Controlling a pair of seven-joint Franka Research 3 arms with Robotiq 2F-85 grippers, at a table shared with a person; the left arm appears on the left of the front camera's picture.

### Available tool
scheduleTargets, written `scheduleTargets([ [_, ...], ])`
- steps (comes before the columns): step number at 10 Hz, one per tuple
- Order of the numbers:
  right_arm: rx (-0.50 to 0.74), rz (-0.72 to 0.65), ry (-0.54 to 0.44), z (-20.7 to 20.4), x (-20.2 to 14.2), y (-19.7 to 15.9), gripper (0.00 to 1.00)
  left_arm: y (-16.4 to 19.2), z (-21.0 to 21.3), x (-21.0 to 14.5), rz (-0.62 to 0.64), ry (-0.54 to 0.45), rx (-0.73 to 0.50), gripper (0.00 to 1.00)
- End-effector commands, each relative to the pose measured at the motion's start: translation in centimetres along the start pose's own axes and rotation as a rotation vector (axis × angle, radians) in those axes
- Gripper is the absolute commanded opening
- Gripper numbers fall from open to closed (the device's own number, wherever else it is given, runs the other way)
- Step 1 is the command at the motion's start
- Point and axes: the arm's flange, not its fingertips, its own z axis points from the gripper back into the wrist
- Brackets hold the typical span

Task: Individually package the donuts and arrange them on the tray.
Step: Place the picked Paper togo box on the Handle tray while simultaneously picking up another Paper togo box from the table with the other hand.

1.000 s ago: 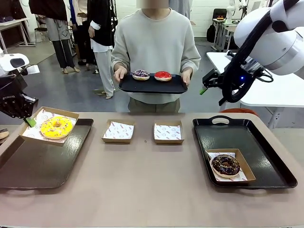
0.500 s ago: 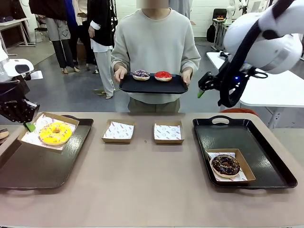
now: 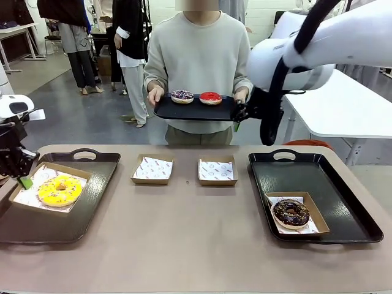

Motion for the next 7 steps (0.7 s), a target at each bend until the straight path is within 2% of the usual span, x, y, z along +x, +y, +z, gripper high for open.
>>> scheduleTargets([
  [1, -0.044, -0.008, 0.034, -1.6, 1.4, 2.5, 1.00, 1.2, -1.3, -0.7, -0.003, -0.028, 0.013, 0.01],
  [3, -0.068, -0.026, 0.039, -4.2, 1.5, 3.7, 1.00, 1.9, -2.8, -1.0, -0.010, -0.017, 0.007, 0.01],
  [7, -0.033, -0.092, 0.058, -7.6, -0.6, 2.0, 1.00, 2.2, -4.7, -0.9, -0.020, -0.021, -0.017, 0.01],
])
